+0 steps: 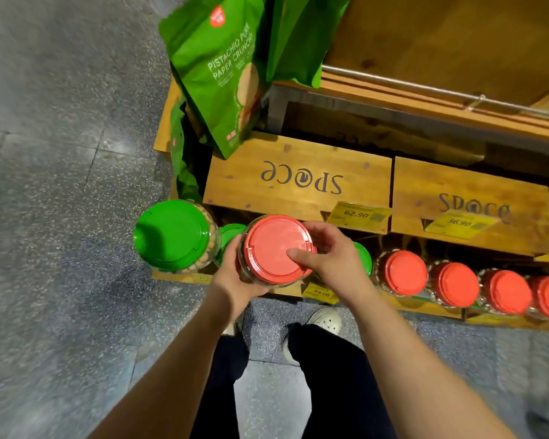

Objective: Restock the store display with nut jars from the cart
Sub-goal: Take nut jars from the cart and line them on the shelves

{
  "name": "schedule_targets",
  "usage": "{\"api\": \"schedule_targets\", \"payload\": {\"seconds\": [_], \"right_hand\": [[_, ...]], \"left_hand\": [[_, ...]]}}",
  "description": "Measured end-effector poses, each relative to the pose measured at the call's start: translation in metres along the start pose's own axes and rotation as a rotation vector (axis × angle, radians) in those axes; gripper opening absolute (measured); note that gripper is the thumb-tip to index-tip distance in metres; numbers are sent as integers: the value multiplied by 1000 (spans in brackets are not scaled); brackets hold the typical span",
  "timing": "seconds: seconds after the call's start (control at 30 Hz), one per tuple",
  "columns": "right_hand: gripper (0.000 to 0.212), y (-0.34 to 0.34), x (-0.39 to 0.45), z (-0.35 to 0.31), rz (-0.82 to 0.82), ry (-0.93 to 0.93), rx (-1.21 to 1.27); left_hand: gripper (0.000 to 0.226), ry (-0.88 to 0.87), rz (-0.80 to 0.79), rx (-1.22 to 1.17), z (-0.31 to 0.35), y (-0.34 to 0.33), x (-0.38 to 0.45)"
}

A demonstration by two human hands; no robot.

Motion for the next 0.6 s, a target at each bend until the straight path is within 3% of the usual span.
{"api": "schedule_targets", "payload": {"seconds": [0.17, 0.6], "right_hand": [[54, -4, 14, 5, -11, 36, -15], [57, -13, 4, 5, -10, -28, -62]], "left_hand": [[98, 53, 42, -156, -4, 0, 19], [111, 6, 32, 169, 3, 10, 1]]}}
Point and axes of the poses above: each hand's wrist, its own x-axis towards the middle knuckle, its own y-axis out of the back of the hand, z = x × y, the point moved 3 cm from there along x, towards the middle knuckle, and after that the axes turned 15 degrees about x, right-handed, at the moved point
